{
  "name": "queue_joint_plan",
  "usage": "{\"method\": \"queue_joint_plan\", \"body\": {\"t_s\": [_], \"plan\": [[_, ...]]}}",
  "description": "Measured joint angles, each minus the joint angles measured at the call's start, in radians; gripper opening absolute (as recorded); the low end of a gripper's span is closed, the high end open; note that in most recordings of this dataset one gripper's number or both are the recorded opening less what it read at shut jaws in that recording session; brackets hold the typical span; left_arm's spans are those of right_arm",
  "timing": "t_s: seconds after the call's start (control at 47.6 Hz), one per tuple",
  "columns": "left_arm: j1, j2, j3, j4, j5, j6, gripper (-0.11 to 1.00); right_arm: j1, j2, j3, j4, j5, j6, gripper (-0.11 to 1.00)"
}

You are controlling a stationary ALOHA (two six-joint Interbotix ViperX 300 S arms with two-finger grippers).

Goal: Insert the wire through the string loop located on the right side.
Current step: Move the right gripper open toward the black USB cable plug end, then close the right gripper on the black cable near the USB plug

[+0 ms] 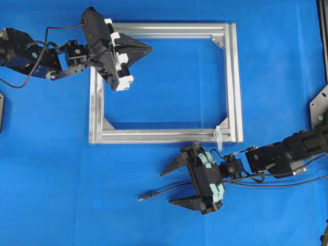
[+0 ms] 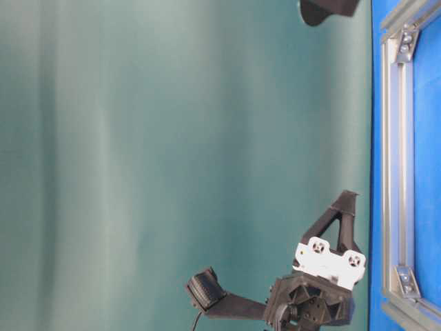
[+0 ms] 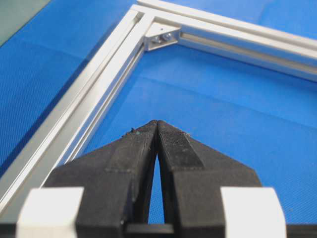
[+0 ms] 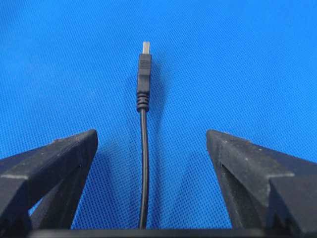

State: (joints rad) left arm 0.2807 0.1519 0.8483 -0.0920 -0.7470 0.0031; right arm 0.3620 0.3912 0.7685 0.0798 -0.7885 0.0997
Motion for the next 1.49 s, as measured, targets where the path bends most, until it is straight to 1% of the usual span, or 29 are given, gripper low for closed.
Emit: {"method": "queue_joint_plan", "body": {"t_s": [0.168,0.273,0.336,0.483,0.504,0.588,0.672,1.154,1.385,1.49], "plan": [[0.000,0.000,0.005,0.000,0.000,-0.003,0.00,0.000,0.000,-0.002,0.000,0.000,0.002,0.88],[0.000,0.000,0.005,0.000,0.000,-0.003,0.00,0.000,0.000,-0.005,0.000,0.000,0.000,0.82],[0.000,0.000,0.005,0.000,0.000,-0.003,0.00,0.000,0.003,-0.011,0.002,0.003,0.000,0.68],[-0.002,0.000,0.005,0.000,0.000,-0.003,0.00,0.000,0.015,-0.028,0.002,0.044,-0.006,0.25],[0.000,0.000,0.005,0.000,0.000,-0.003,0.00,0.002,0.015,-0.029,0.002,0.048,-0.008,0.20],[-0.002,0.000,0.005,0.000,0.000,-0.003,0.00,0.006,0.015,-0.032,0.000,0.054,-0.009,0.05],[-0.002,0.000,0.005,0.000,0.000,-0.003,0.00,0.006,0.015,-0.031,0.002,0.055,-0.009,-0.04],[-0.002,0.000,0.006,0.000,0.000,-0.003,0.00,0.005,0.006,-0.031,0.000,0.060,-0.002,-0.04],[-0.002,0.000,0.005,0.000,0.000,-0.003,0.00,0.005,-0.064,-0.029,0.002,0.089,-0.002,-0.04],[0.000,0.000,0.006,0.000,0.000,-0.005,0.00,0.005,-0.106,-0.029,0.002,0.137,-0.002,-0.04]]}}
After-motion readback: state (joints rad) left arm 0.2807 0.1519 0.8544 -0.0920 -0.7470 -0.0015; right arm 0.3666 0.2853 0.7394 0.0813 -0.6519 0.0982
